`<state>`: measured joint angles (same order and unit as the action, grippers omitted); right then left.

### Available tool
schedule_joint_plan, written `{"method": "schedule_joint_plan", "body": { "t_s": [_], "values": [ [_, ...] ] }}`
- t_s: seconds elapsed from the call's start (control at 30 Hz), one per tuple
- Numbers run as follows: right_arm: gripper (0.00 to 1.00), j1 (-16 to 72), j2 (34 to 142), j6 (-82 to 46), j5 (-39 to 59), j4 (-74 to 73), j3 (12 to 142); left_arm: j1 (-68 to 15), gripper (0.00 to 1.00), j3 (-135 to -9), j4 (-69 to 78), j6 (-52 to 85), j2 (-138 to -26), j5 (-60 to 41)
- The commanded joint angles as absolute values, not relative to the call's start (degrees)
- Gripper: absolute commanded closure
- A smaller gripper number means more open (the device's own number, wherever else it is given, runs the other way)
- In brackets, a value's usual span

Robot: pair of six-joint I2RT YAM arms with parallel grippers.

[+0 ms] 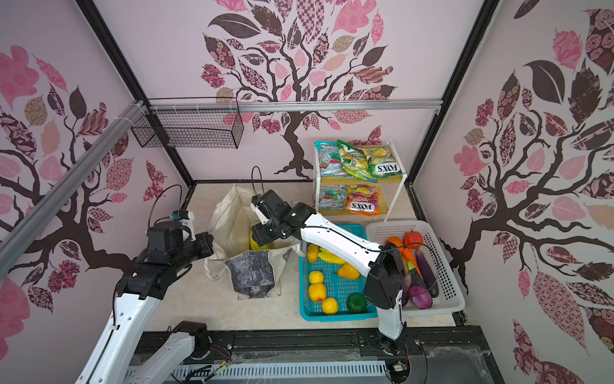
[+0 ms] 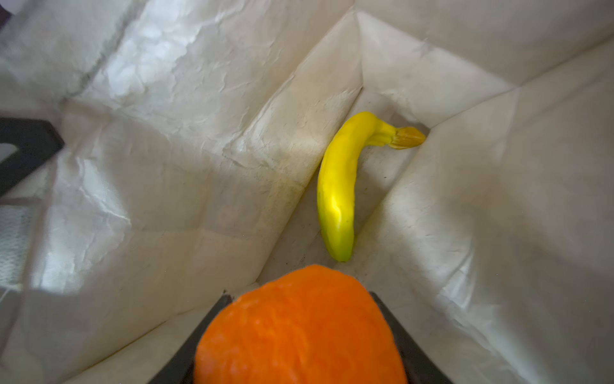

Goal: Place the food into the grocery bag and tie it
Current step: 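Move the orange with the right gripper into the tote and lower it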

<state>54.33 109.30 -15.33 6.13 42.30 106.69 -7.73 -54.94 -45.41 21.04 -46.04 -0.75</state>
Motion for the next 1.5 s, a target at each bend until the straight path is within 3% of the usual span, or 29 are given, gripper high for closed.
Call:
{"method": "schedule_joint_plan", "body": {
  "t_s": [0.0, 0.57, 0.7, 1.23, 1.4, 1.47],
  "values": [
    [0.41, 56.15, 111.57, -14.98, 10.13, 46.41, 108.24, -7.52, 1.00, -53.80, -43.09, 20.60, -45.33, -2.60],
    [0.41, 56.60, 114.76, -7.46, 10.73, 48.20, 101.60, -7.47, 1.00, -53.52, -42.52, 20.92, -44.66, -2.62],
    [0.40, 56.65, 115.73, -7.51, 7.02, 47.33, 102.23, -7.49, 1.00, -53.56, -42.63, 20.94, -45.04, -2.45],
    [0.41, 56.60, 120.86, -8.65, 7.25, 45.97, 99.61, -7.48, 1.00, -53.53, -42.47, 20.96, -45.35, -2.91],
    [0.39, 56.43, 122.19, -10.35, 1.94, 43.26, 98.01, -7.54, 1.00, -53.54, -42.60, 21.09, -45.63, -3.09],
    [0.34, 56.43, 123.11, -10.55, 2.20, 43.14, 98.11, -7.47, 1.00, -53.46, -42.72, 21.05, -45.56, -2.99]
  ]
}}
